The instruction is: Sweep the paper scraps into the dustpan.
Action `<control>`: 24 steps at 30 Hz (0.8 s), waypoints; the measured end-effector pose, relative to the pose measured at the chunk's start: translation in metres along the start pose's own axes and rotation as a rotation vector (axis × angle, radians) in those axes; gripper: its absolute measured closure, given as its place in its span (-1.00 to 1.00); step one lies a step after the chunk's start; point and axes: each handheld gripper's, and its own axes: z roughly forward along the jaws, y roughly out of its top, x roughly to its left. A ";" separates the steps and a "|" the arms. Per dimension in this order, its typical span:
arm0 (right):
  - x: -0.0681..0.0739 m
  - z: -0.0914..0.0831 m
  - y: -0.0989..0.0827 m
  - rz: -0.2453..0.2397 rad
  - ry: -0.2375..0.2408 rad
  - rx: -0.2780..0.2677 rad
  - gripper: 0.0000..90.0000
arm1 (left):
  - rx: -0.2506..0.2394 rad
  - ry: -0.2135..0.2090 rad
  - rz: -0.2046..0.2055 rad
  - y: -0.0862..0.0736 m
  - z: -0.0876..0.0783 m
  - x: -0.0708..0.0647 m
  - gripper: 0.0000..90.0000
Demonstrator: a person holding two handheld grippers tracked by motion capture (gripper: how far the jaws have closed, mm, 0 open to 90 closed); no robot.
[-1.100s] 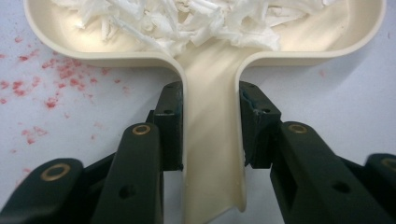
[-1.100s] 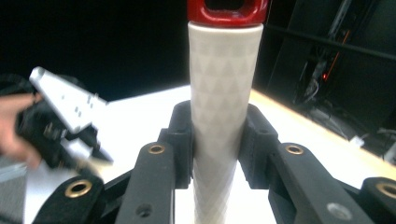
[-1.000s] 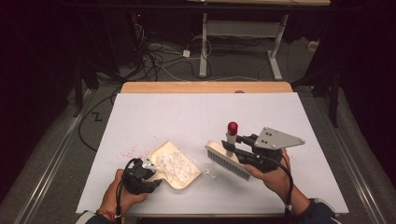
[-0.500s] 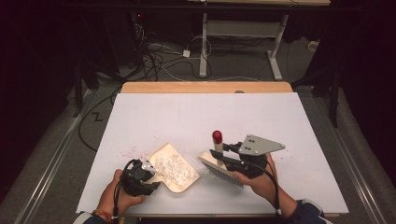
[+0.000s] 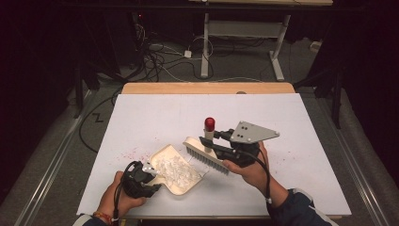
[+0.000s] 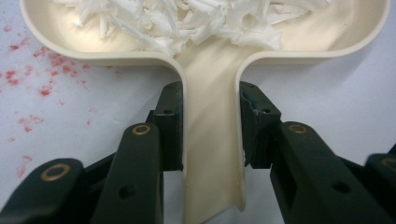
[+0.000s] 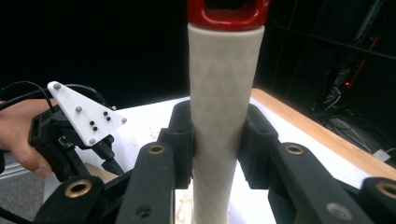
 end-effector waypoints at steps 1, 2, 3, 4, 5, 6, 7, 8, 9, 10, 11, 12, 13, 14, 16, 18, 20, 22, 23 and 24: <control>-0.002 -0.005 -0.001 0.006 0.000 0.010 0.56 | 0.002 0.001 0.000 0.000 0.000 0.000 0.41; -0.003 -0.009 -0.003 0.006 -0.007 0.012 0.56 | 0.004 0.004 -0.001 0.001 0.000 -0.001 0.41; -0.004 -0.014 -0.006 -0.001 -0.021 0.022 0.56 | 0.004 0.004 -0.002 0.001 0.000 -0.001 0.41; -0.004 -0.017 -0.008 -0.001 -0.030 0.030 0.56 | 0.004 0.006 -0.004 0.001 0.000 -0.002 0.41; -0.006 -0.020 -0.011 0.006 -0.046 0.038 0.56 | 0.006 0.007 -0.003 0.001 0.000 -0.002 0.41; -0.007 -0.024 -0.015 0.007 -0.057 0.043 0.56 | 0.007 0.006 -0.002 0.001 0.000 -0.002 0.41; -0.009 -0.026 -0.018 0.011 -0.072 0.051 0.56 | 0.009 0.006 -0.003 0.001 0.000 -0.002 0.41; -0.011 -0.028 -0.023 0.004 -0.113 0.058 0.56 | 0.008 0.006 -0.006 0.001 0.000 -0.003 0.41; -0.012 -0.028 -0.026 -0.004 -0.144 0.063 0.56 | 0.008 0.005 -0.009 0.001 0.000 -0.003 0.41; -0.013 -0.028 -0.029 -0.015 -0.176 0.077 0.56 | 0.009 0.007 -0.010 0.001 0.000 -0.004 0.41; -0.013 -0.026 -0.033 -0.022 -0.198 0.094 0.56 | 0.011 0.012 -0.010 0.002 0.000 -0.004 0.41; -0.013 -0.023 -0.037 -0.021 -0.202 0.106 0.56 | 0.015 0.016 -0.010 0.002 0.000 -0.005 0.41; -0.012 -0.020 -0.040 -0.015 -0.190 0.119 0.56 | 0.019 0.019 -0.007 0.003 0.000 -0.006 0.41; -0.011 -0.018 -0.042 -0.008 -0.171 0.119 0.56 | 0.019 0.018 -0.008 0.003 0.000 -0.006 0.41; -0.004 -0.013 -0.042 0.000 -0.135 0.124 0.56 | 0.021 0.022 -0.008 0.004 0.000 -0.007 0.41; 0.005 -0.009 -0.039 -0.010 -0.122 0.127 0.56 | 0.019 0.022 -0.010 0.005 0.000 -0.008 0.41; 0.013 -0.004 -0.035 0.001 -0.081 0.116 0.56 | 0.013 0.019 -0.014 0.005 -0.001 -0.008 0.41; 0.020 0.006 -0.032 0.013 -0.043 0.107 0.56 | 0.011 0.020 -0.016 0.006 -0.001 -0.008 0.41; 0.022 0.009 -0.031 0.011 -0.038 0.106 0.56 | 0.010 0.019 -0.019 0.006 -0.001 -0.008 0.41; 0.025 0.014 -0.030 0.017 -0.028 0.101 0.56 | 0.007 0.018 -0.021 0.006 -0.001 -0.008 0.41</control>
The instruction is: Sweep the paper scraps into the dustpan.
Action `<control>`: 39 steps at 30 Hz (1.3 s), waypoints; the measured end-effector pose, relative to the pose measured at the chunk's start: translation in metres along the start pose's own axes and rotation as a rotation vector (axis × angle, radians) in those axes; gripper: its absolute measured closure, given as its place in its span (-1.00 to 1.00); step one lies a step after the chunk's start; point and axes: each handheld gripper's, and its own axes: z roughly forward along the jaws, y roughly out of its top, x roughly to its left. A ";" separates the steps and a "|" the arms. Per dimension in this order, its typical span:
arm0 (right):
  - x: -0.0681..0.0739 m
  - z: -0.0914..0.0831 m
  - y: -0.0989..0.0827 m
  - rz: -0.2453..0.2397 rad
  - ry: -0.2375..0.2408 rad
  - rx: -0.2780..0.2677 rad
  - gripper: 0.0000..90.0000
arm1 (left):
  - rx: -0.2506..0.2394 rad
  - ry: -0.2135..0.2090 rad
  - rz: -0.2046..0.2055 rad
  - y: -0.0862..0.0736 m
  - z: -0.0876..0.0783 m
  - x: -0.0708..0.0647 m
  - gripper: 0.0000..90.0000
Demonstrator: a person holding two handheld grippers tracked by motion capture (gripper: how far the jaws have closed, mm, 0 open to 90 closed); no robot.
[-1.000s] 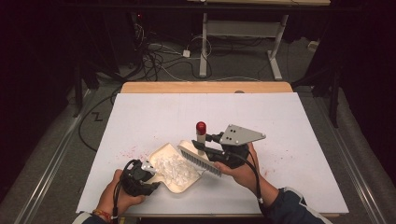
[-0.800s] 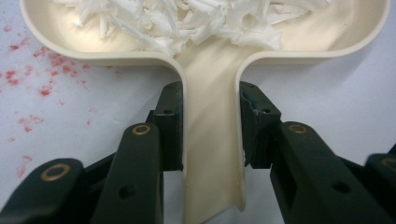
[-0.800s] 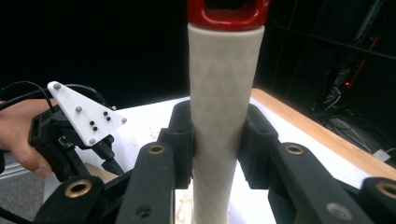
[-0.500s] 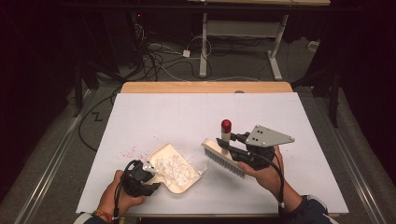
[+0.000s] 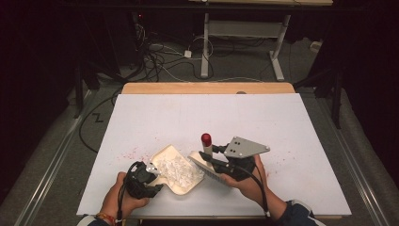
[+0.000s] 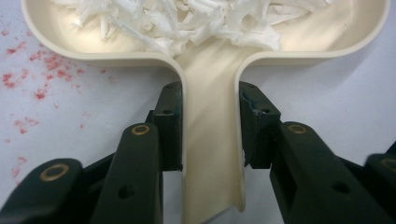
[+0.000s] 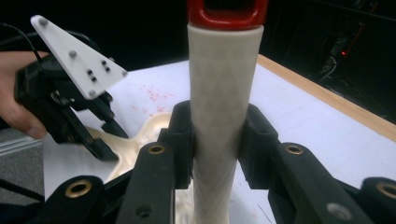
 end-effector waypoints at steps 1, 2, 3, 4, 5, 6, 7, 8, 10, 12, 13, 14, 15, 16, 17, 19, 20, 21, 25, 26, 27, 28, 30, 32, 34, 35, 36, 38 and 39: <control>0.002 0.004 0.002 0.003 0.019 -0.005 0.56 | -0.002 0.000 -0.001 0.000 0.000 0.000 0.41; 0.005 0.007 0.004 0.004 0.033 -0.013 0.56 | -0.006 -0.001 -0.003 -0.001 0.000 0.000 0.41; 0.006 0.009 0.006 0.005 0.043 -0.022 0.56 | -0.009 -0.003 -0.005 -0.001 -0.001 0.000 0.41; 0.007 0.011 0.008 0.004 0.054 -0.028 0.56 | -0.010 -0.004 -0.006 -0.001 -0.001 0.000 0.41; 0.008 0.012 0.011 0.004 0.065 -0.033 0.56 | -0.012 -0.003 -0.006 -0.001 -0.001 0.000 0.41; 0.007 0.013 0.013 0.012 0.074 -0.041 0.56 | -0.015 -0.001 -0.010 -0.001 -0.002 0.001 0.41; 0.007 0.013 0.015 0.010 0.074 -0.048 0.56 | -0.015 0.000 -0.013 -0.002 -0.002 0.001 0.41; 0.007 0.012 0.017 0.002 0.071 -0.049 0.56 | -0.016 -0.001 -0.015 -0.002 -0.002 0.002 0.41; 0.007 0.010 0.021 -0.010 0.065 -0.060 0.56 | -0.021 0.001 -0.025 -0.003 -0.002 0.003 0.41; 0.004 0.008 0.024 -0.018 0.060 -0.063 0.56 | -0.019 0.003 -0.027 -0.003 -0.002 0.005 0.41; 0.002 0.008 0.025 -0.019 0.058 -0.070 0.56 | -0.020 0.003 -0.031 -0.003 -0.002 0.006 0.41; 0.000 0.007 0.026 -0.019 0.054 -0.074 0.56 | -0.020 0.003 -0.032 -0.004 -0.002 0.006 0.41; -0.002 0.007 0.027 -0.015 0.052 -0.076 0.56 | -0.017 0.001 -0.034 -0.004 -0.002 0.007 0.41; -0.005 0.007 0.028 -0.014 0.055 -0.076 0.56 | -0.014 0.000 -0.033 -0.004 -0.002 0.007 0.41; -0.007 0.008 0.029 -0.015 0.051 -0.077 0.56 | -0.012 -0.002 -0.033 -0.004 -0.002 0.007 0.41; -0.014 0.010 0.031 -0.019 0.038 -0.079 0.56 | -0.007 -0.004 -0.033 -0.005 -0.002 0.008 0.41; -0.017 0.011 0.032 -0.024 0.029 -0.079 0.56 | -0.005 -0.005 -0.035 -0.005 -0.002 0.008 0.41; -0.021 0.013 0.034 -0.029 0.016 -0.081 0.56 | -0.002 -0.006 -0.034 -0.006 -0.002 0.008 0.41; -0.041 0.022 0.039 -0.068 -0.079 -0.095 0.56 | -0.008 -0.013 -0.040 -0.007 -0.002 0.009 0.41; -0.045 0.024 0.039 -0.069 -0.094 -0.100 0.56 | -0.007 -0.014 -0.041 -0.007 -0.002 0.009 0.41; -0.050 0.027 0.039 -0.071 -0.111 -0.111 0.56 | -0.004 -0.016 -0.041 -0.007 -0.001 0.010 0.41; -0.056 0.031 0.039 -0.068 -0.123 -0.110 0.56 | -0.001 -0.017 -0.040 -0.007 0.000 0.010 0.41; -0.066 0.041 0.037 -0.063 -0.142 -0.094 0.56 | 0.000 -0.019 -0.041 -0.007 0.000 0.011 0.41; -0.074 0.050 0.032 -0.045 -0.138 -0.081 0.56 | -0.004 -0.020 -0.046 -0.008 -0.001 0.012 0.41; -0.078 0.060 0.027 -0.037 -0.153 -0.062 0.56 | -0.004 -0.023 -0.045 -0.008 -0.001 0.013 0.41; -0.079 0.063 0.026 -0.045 -0.163 -0.052 0.56 | -0.006 -0.020 -0.047 -0.008 -0.001 0.013 0.41; -0.078 0.065 0.024 -0.064 -0.185 -0.039 0.56 | -0.006 -0.017 -0.048 -0.008 -0.001 0.013 0.41; -0.078 0.068 0.021 -0.099 -0.243 -0.012 0.56 | -0.008 -0.018 -0.048 -0.009 -0.001 0.013 0.41; -0.078 0.068 0.020 -0.099 -0.253 -0.005 0.56 | -0.009 -0.020 -0.049 -0.009 -0.001 0.014 0.41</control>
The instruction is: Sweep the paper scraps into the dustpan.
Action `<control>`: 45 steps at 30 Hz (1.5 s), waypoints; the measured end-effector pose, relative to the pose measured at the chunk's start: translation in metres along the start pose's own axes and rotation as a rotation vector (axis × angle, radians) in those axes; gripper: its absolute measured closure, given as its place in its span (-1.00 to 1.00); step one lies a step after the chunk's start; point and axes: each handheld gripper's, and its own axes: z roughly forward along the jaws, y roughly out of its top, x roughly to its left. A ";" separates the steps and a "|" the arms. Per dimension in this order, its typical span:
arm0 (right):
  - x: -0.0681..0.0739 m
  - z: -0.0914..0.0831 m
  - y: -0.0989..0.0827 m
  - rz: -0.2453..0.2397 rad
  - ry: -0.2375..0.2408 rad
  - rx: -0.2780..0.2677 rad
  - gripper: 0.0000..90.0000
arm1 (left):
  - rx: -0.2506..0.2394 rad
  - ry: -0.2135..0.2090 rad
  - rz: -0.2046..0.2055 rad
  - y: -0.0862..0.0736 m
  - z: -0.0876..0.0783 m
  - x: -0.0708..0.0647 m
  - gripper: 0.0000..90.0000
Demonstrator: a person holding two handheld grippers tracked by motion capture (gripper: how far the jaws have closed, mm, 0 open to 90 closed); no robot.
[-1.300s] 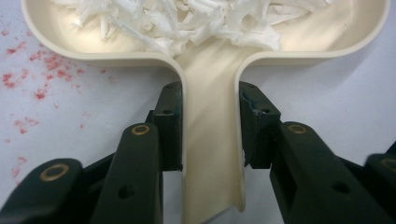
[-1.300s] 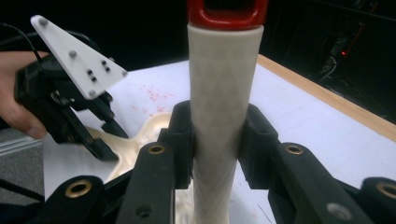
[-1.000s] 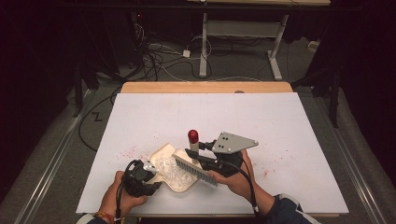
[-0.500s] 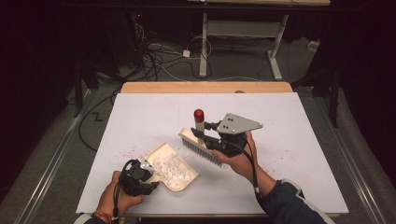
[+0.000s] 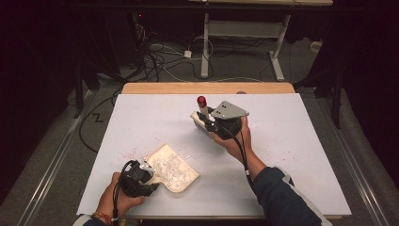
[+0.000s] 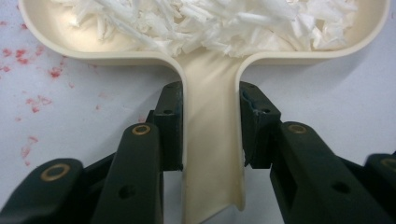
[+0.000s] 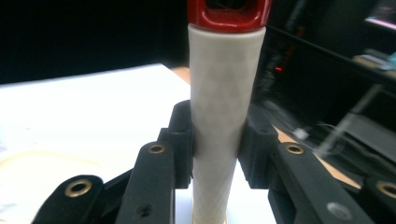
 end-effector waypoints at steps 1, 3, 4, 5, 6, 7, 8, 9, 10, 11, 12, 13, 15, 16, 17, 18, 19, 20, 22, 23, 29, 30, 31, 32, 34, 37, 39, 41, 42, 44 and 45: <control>0.000 0.000 -0.002 0.004 -0.002 0.007 0.56 | -0.001 -0.001 0.000 0.000 0.000 0.000 0.41; 0.000 0.001 -0.007 0.030 0.030 0.010 0.56 | 0.002 0.003 0.000 0.000 0.000 0.000 0.41; 0.001 0.001 -0.008 0.042 0.038 0.002 0.56 | 0.004 0.004 -0.001 0.000 0.000 0.001 0.41; 0.002 0.001 -0.008 0.047 0.043 -0.002 0.56 | 0.005 0.007 -0.003 0.000 0.000 0.001 0.41; 0.005 0.000 -0.009 0.052 0.051 -0.006 0.56 | 0.002 0.011 -0.011 0.000 0.000 0.002 0.41; 0.009 0.000 -0.010 0.051 0.058 -0.010 0.56 | 0.004 0.016 -0.015 0.000 0.000 0.002 0.41; 0.013 0.000 -0.010 0.045 0.064 -0.012 0.56 | 0.005 0.015 -0.016 0.000 0.000 0.003 0.41; 0.017 -0.001 -0.010 0.033 0.063 -0.011 0.55 | 0.005 0.015 -0.019 0.000 0.000 0.004 0.41; 0.021 -0.001 -0.010 0.027 0.063 -0.012 0.55 | 0.005 0.016 -0.021 0.000 0.000 0.004 0.41; 0.024 -0.002 -0.010 0.033 0.074 -0.018 0.55 | 0.005 0.016 -0.020 0.000 0.000 0.004 0.41; 0.027 -0.002 -0.010 0.045 0.092 -0.026 0.55 | 0.002 0.017 -0.023 0.001 0.000 0.004 0.41; 0.030 -0.002 -0.009 0.056 0.108 -0.032 0.55 | 0.002 0.018 -0.024 0.001 0.000 0.004 0.41; 0.040 -0.004 -0.008 0.053 0.128 -0.034 0.54 | 0.002 0.017 -0.026 0.001 0.000 0.004 0.41; 0.045 -0.005 -0.007 0.049 0.141 -0.036 0.54 | -0.001 0.017 -0.030 0.001 0.000 0.004 0.41; 0.049 -0.006 -0.006 0.052 0.166 -0.038 0.54 | 0.002 0.018 -0.027 0.001 0.000 0.004 0.41; 0.054 -0.007 -0.005 0.051 0.188 -0.043 0.54 | 0.001 0.020 -0.027 0.001 0.001 0.004 0.41; 0.060 -0.010 -0.003 0.046 0.213 -0.048 0.55 | 0.001 0.019 -0.027 0.001 0.000 0.004 0.41; 0.064 -0.012 -0.001 0.050 0.238 -0.052 0.55 | 0.001 0.020 -0.030 0.001 0.001 0.004 0.41; 0.070 -0.015 0.002 0.052 0.278 -0.055 0.56 | 0.000 0.020 -0.029 0.002 0.001 0.004 0.41; 0.074 -0.017 0.004 0.054 0.308 -0.059 0.56 | 0.000 0.020 -0.030 0.002 0.001 0.004 0.41; 0.080 -0.028 0.014 0.066 0.365 -0.085 0.56 | -0.001 0.026 -0.030 0.002 0.001 0.004 0.41; 0.080 -0.030 0.016 0.060 0.359 -0.087 0.56 | 0.000 0.025 -0.030 0.002 0.001 0.004 0.41; 0.080 -0.031 0.017 0.047 0.349 -0.092 0.56 | 0.000 0.024 -0.031 0.002 0.001 0.004 0.41; 0.079 -0.032 0.018 0.045 0.344 -0.096 0.56 | 0.000 0.024 -0.031 0.002 0.001 0.004 0.41; 0.075 -0.035 0.020 0.064 0.344 -0.106 0.56 | -0.001 0.024 -0.030 0.002 0.001 0.004 0.41; 0.068 -0.039 0.022 0.084 0.337 -0.114 0.56 | -0.003 0.020 -0.038 0.001 0.001 0.004 0.41; 0.062 -0.040 0.022 0.108 0.326 -0.120 0.56 | -0.003 0.021 -0.038 0.002 0.001 0.004 0.41; 0.057 -0.042 0.021 0.123 0.321 -0.113 0.56 | -0.002 0.021 -0.039 0.002 0.001 0.004 0.41; 0.056 -0.042 0.021 0.124 0.315 -0.113 0.56 | -0.002 0.020 -0.039 0.002 0.001 0.004 0.41; 0.054 -0.044 0.021 0.122 0.304 -0.108 0.56 | 0.000 0.021 -0.040 0.002 0.000 0.005 0.41; 0.052 -0.044 0.021 0.123 0.303 -0.109 0.56 | -0.002 0.023 -0.042 0.001 0.000 0.005 0.41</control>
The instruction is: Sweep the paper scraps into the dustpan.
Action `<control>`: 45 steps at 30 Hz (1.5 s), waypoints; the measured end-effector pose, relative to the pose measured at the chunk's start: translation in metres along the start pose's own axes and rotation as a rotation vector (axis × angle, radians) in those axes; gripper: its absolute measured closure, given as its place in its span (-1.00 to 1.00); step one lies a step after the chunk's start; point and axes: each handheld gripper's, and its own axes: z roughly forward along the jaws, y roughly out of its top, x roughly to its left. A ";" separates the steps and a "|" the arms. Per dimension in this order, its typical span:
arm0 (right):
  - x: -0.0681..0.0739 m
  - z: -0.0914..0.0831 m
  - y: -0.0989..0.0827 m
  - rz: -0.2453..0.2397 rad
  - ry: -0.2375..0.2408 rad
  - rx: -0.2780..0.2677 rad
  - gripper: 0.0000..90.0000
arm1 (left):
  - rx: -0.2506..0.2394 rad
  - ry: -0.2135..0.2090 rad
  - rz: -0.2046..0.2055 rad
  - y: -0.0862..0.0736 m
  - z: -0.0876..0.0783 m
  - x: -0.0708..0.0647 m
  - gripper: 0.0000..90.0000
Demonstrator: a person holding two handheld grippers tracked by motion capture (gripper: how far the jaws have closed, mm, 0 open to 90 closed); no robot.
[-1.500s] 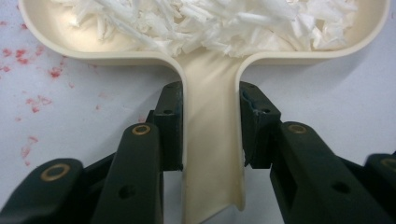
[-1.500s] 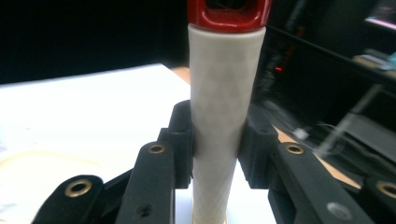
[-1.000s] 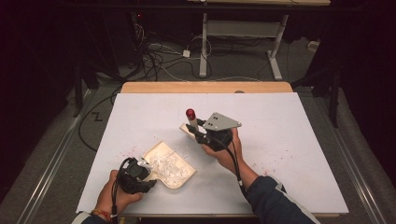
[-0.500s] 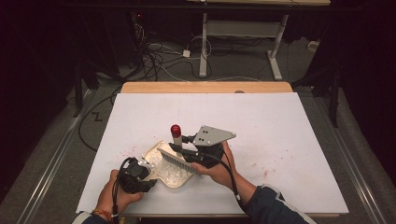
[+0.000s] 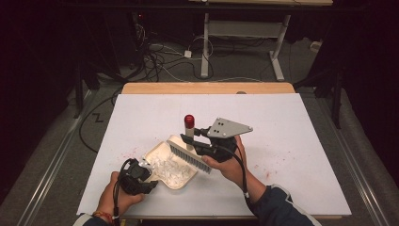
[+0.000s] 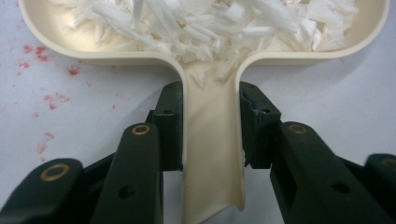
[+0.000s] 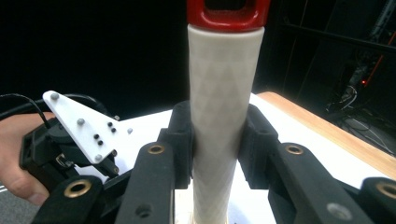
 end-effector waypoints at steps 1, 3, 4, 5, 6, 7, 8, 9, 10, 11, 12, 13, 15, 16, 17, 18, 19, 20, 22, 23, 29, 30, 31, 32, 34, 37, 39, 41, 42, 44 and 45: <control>-0.002 0.000 0.000 0.006 0.000 0.004 0.56 | -0.003 0.003 -0.005 -0.001 0.000 0.001 0.41; -0.006 0.000 -0.002 0.028 -0.002 0.014 0.56 | -0.003 0.006 -0.009 -0.001 0.000 0.002 0.41; -0.008 0.000 -0.003 0.034 -0.005 0.013 0.56 | -0.004 0.010 -0.011 -0.001 -0.001 0.002 0.41; -0.009 0.000 -0.005 0.038 -0.011 0.016 0.56 | -0.003 0.014 -0.014 -0.002 -0.001 0.003 0.41; -0.011 0.000 -0.007 0.040 -0.021 0.022 0.56 | -0.003 0.013 -0.014 -0.002 -0.001 0.003 0.41; -0.011 0.000 -0.009 0.035 -0.027 0.029 0.56 | -0.004 0.012 -0.015 -0.002 -0.001 0.003 0.41; -0.012 0.000 -0.011 0.032 -0.037 0.040 0.56 | -0.003 0.013 -0.013 -0.002 -0.001 0.003 0.41; -0.013 0.000 -0.013 0.032 -0.047 0.047 0.56 | -0.002 0.014 -0.012 -0.002 -0.001 0.003 0.41; -0.014 0.000 -0.015 0.034 -0.050 0.050 0.56 | -0.003 0.014 -0.012 -0.002 -0.001 0.003 0.41; -0.015 -0.001 -0.017 0.044 -0.051 0.050 0.56 | -0.003 0.013 -0.013 -0.002 -0.001 0.003 0.41; -0.017 -0.002 -0.018 0.056 -0.049 0.051 0.56 | -0.003 0.013 -0.013 -0.002 -0.001 0.004 0.41; -0.017 -0.002 -0.019 0.068 -0.045 0.055 0.56 | -0.003 0.015 -0.015 -0.002 0.000 0.003 0.41; -0.016 -0.001 -0.023 0.083 -0.031 0.065 0.56 | -0.001 0.020 -0.011 -0.001 0.000 0.002 0.41; -0.013 0.000 -0.024 0.079 -0.023 0.074 0.56 | 0.001 0.026 -0.009 0.000 0.001 0.001 0.41; -0.010 0.000 -0.024 0.074 -0.019 0.074 0.56 | 0.002 0.027 -0.007 0.001 0.000 0.001 0.41; -0.008 -0.001 -0.023 0.064 -0.017 0.070 0.56 | 0.002 0.026 -0.007 0.001 0.001 0.001 0.41; -0.007 -0.003 -0.022 0.056 -0.018 0.063 0.56 | 0.003 0.027 -0.007 0.001 0.001 0.001 0.41; -0.005 -0.006 -0.019 0.049 -0.021 0.047 0.56 | 0.003 0.027 -0.007 0.001 0.001 0.001 0.41; -0.004 -0.011 -0.013 0.043 -0.010 0.015 0.56 | 0.003 0.032 -0.004 0.001 0.001 0.000 0.41; -0.003 -0.015 -0.009 0.040 -0.006 0.006 0.56 | 0.004 0.035 -0.002 0.001 0.001 0.000 0.41; -0.004 -0.032 0.003 0.017 -0.009 -0.029 0.55 | 0.009 0.037 0.001 0.002 0.001 -0.001 0.41; -0.005 -0.034 0.002 0.021 -0.012 -0.032 0.55 | 0.010 0.038 0.003 0.002 0.001 -0.001 0.41; -0.005 -0.035 0.002 0.021 -0.019 -0.028 0.55 | 0.011 0.039 0.003 0.002 0.001 -0.001 0.41; -0.005 -0.036 0.000 0.011 -0.032 -0.019 0.56 | 0.009 0.040 0.003 0.002 0.001 -0.001 0.41; -0.005 -0.038 -0.007 -0.033 -0.083 0.016 0.56 | 0.012 0.041 0.005 0.002 0.000 -0.002 0.41; -0.006 -0.041 -0.018 -0.072 -0.142 0.069 0.56 | 0.013 0.038 0.004 0.002 0.000 -0.002 0.41; -0.009 -0.044 -0.025 -0.060 -0.146 0.095 0.56 | 0.014 0.038 0.004 0.002 0.000 -0.002 0.41; -0.009 -0.046 -0.031 -0.045 -0.137 0.114 0.56 | 0.016 0.038 0.004 0.002 0.000 -0.002 0.41; -0.007 -0.047 -0.033 -0.038 -0.130 0.116 0.56 | 0.017 0.038 0.004 0.002 0.000 -0.002 0.41; -0.004 -0.048 -0.034 -0.022 -0.107 0.116 0.56 | 0.018 0.039 0.003 0.003 0.000 -0.002 0.41; 0.000 -0.048 -0.035 -0.014 -0.093 0.118 0.56 | 0.018 0.040 0.002 0.003 0.000 -0.002 0.41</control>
